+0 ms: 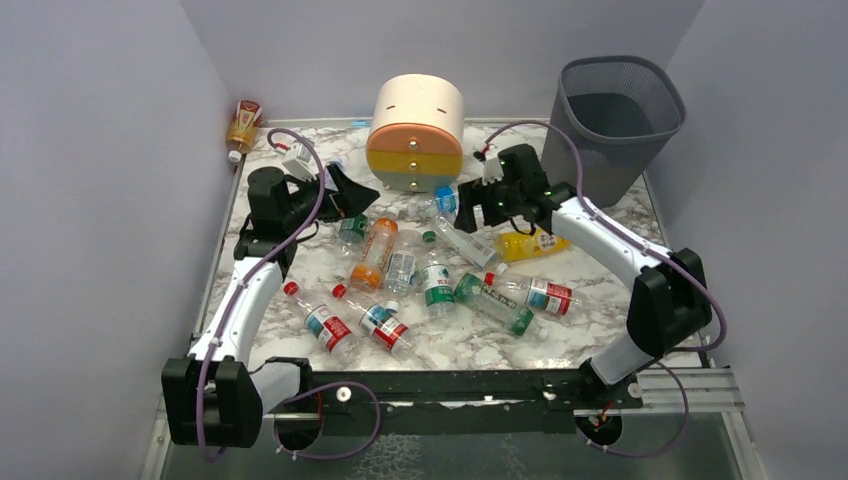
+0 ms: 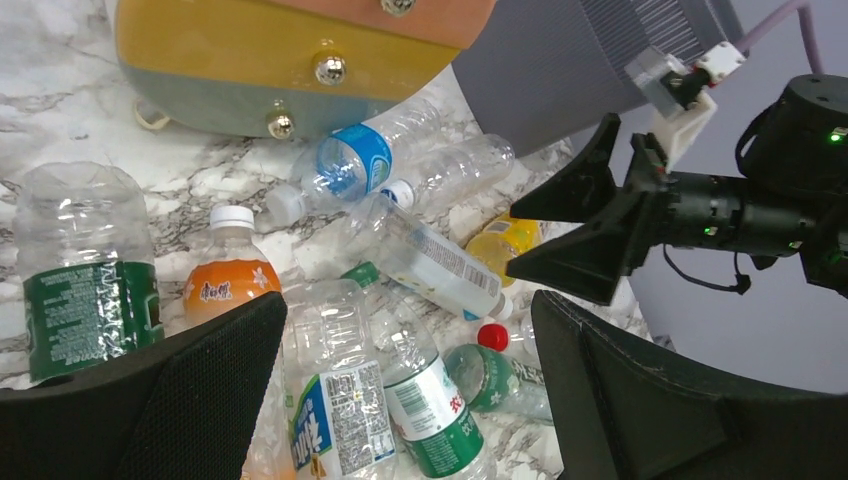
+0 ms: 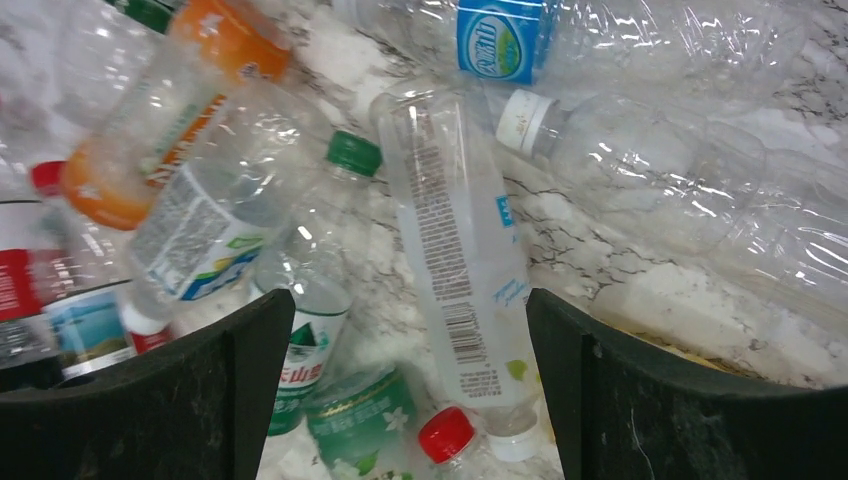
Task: Put the plastic bottles in the bin
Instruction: Pick up the plastic bottle at the center of the board.
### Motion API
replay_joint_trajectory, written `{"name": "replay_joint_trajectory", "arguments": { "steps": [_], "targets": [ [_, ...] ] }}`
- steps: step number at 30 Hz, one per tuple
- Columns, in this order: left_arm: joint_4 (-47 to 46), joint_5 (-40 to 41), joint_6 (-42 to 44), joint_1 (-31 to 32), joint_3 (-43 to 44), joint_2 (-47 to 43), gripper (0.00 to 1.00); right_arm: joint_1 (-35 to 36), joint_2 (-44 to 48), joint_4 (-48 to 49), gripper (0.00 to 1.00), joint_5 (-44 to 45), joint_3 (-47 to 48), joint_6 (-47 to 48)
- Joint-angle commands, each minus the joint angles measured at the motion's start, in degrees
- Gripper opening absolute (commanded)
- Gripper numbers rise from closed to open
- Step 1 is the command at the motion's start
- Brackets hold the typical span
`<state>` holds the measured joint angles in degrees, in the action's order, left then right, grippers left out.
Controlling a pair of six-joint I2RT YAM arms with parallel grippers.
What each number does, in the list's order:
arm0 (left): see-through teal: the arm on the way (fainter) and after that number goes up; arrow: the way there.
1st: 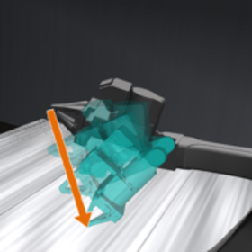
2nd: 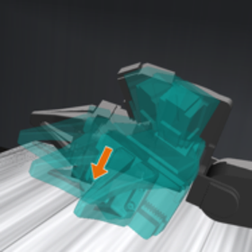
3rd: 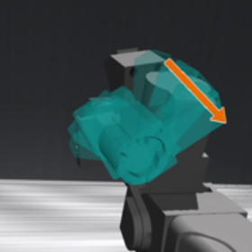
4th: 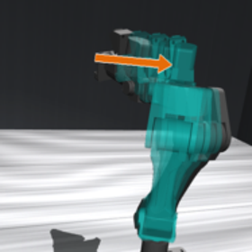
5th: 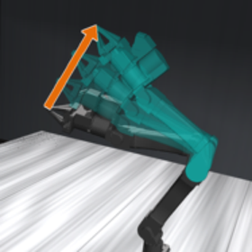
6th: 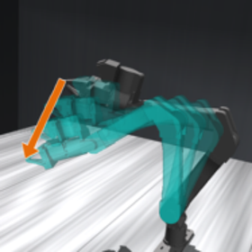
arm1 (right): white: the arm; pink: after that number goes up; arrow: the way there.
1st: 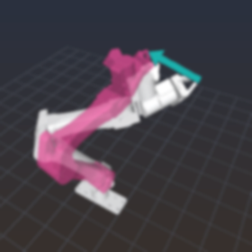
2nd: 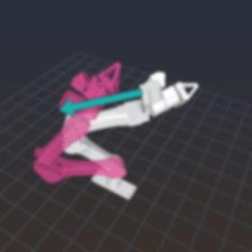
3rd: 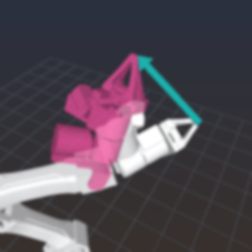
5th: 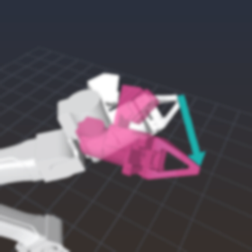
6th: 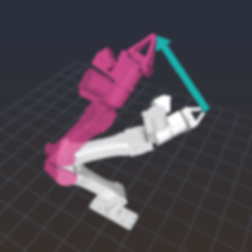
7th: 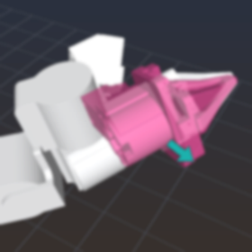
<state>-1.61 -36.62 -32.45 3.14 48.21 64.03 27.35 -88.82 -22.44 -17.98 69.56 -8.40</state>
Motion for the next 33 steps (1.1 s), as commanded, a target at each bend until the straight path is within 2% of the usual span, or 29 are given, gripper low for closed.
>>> {"name": "replay_joint_trajectory", "arguments": {
  "steps": [1, 6, 14, 23, 26, 33],
  "targets": [
    [-5.0, -3.9, -1.4, 0.0, -2.4, -0.3, 0.99, 5.8, -5.5, -3.1, 0.89, 16.8, 3.8, 4.7],
    [-5.4, -3.7, -1.3, 0.1, -2.8, -0.2, 0.99, 9.7, -11.8, -4.2, 0.83, 24.3, 6.5, 6.4],
    [-5.0, -2.7, -0.3, 0.0, -4.1, -1.0, 0.99, 11.2, -17.1, -3.7, 0.79, 28.8, 6.6, 6.9],
    [-5.5, -2.4, -0.4, 0.1, -4.7, -0.4, 0.99, 11.4, -19.9, -3.0, 0.78, 27.9, 6.1, 7.0],
    [-5.7, -2.4, -0.8, 0.0, -4.8, -0.3, 0.99, 11.4, -20.1, -2.8, 0.71, 27.5, 6.0, 7.0],
    [-5.8, -2.2, -1.2, 0.1, -5.2, -0.2, 0.99, 11.5, -18.0, -2.6, 0.44, 26.8, 5.5, 6.8]
  ]
}}
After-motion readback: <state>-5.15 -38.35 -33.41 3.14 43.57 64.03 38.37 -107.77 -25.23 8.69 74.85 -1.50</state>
